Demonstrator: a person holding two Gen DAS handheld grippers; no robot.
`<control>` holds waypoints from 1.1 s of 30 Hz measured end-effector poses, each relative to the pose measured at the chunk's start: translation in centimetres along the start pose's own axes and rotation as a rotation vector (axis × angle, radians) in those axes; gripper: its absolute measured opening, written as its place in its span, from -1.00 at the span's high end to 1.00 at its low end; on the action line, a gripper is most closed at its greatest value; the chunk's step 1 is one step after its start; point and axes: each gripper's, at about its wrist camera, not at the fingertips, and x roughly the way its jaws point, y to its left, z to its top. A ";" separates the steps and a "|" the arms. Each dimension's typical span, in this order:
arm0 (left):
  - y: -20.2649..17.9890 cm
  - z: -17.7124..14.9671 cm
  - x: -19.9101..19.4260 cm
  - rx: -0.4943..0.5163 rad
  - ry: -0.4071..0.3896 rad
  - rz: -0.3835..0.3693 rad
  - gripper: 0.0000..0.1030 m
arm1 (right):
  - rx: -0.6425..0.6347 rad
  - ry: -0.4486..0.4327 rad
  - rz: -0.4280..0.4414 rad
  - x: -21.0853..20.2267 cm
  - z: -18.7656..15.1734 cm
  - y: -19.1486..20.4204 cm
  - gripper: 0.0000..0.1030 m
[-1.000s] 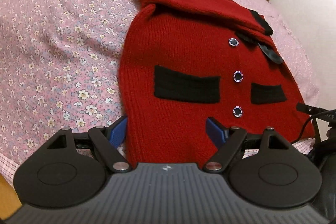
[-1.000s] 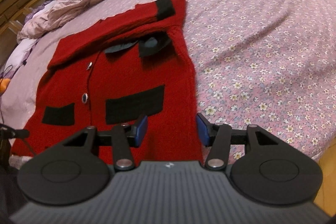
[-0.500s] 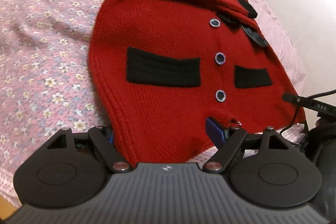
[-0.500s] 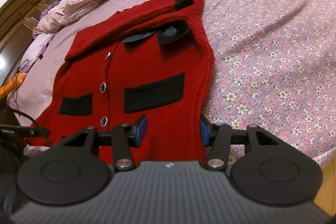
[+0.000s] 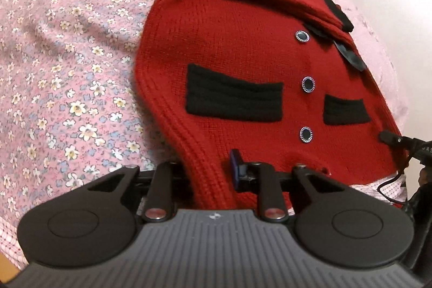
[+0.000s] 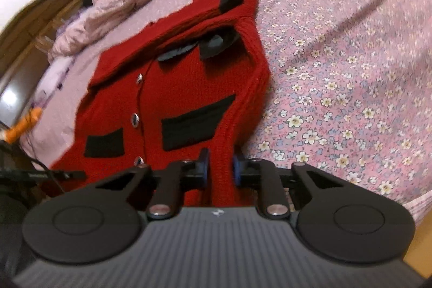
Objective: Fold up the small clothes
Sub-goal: 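Move both grippers to the cardigan's ribbed hem and close on it, then lift the hem with both grippers and fold it toward the collar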
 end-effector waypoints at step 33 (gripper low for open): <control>-2.3 15.6 -9.3 -0.201 -0.543 -0.146 0.79 | 0.167 -0.498 0.211 0.6 14.7 0.4 0.76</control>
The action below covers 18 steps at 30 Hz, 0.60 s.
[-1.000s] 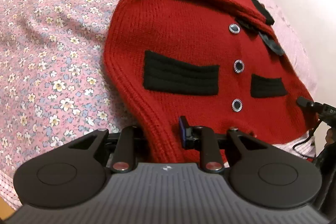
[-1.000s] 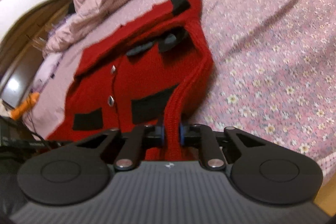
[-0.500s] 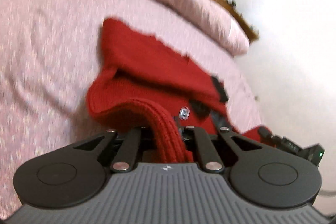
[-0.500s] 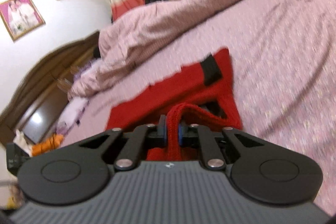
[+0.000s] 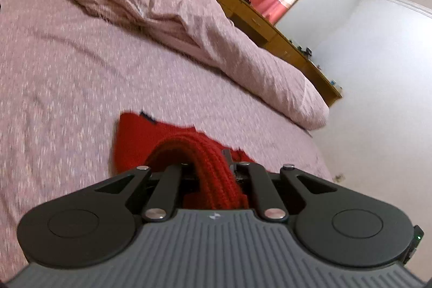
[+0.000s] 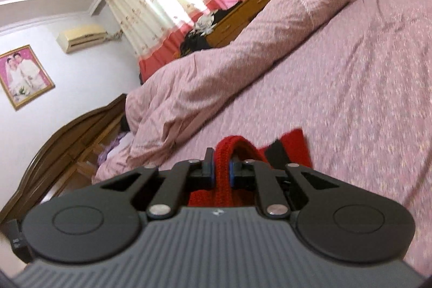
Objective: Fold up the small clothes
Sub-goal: 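Lift the hem with both grippers and fold it toward the collar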
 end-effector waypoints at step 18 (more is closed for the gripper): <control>2.8 3.7 12.6 0.077 0.031 0.212 0.79 | -0.069 0.017 -0.111 10.7 1.9 -1.6 0.76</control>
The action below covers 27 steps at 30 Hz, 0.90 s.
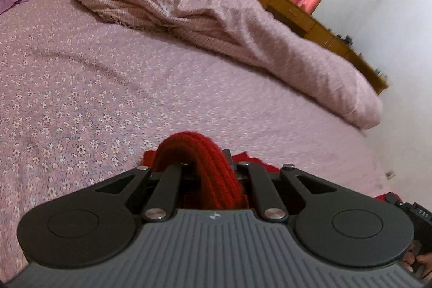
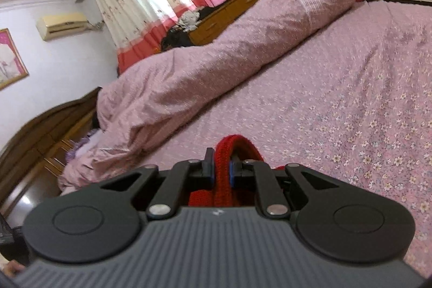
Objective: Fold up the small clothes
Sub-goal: 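Lift the hem with both grippers and fold it toward the collar, then lower the folded hem onto the cardigan and open both grippers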
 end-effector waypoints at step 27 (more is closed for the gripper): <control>0.0 -3.0 -1.1 0.167 -0.035 0.221 -0.39 | -0.018 0.103 -0.193 2.1 -4.4 -1.8 0.24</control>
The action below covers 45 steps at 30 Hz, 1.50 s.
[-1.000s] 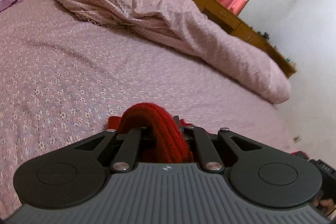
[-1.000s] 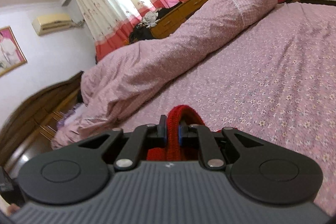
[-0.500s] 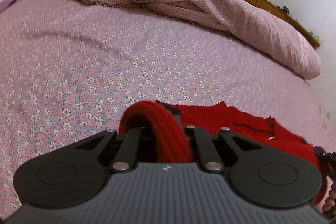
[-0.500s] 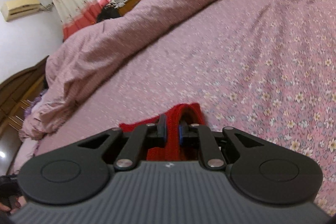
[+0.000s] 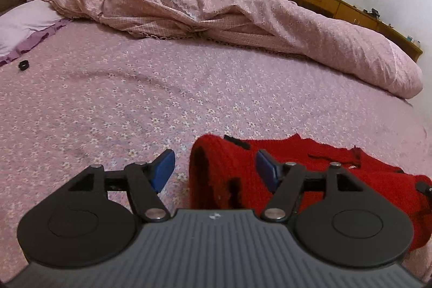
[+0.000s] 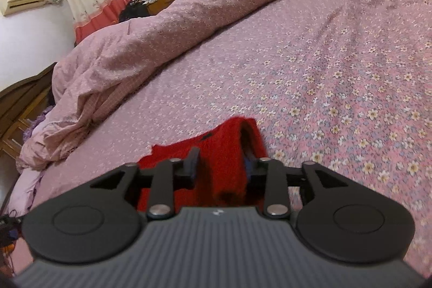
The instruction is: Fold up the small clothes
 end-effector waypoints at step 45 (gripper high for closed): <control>-3.5 -4.2 2.1 -0.234 0.095 -0.197 -0.42 | 0.170 0.137 0.180 -0.6 -4.3 4.7 0.16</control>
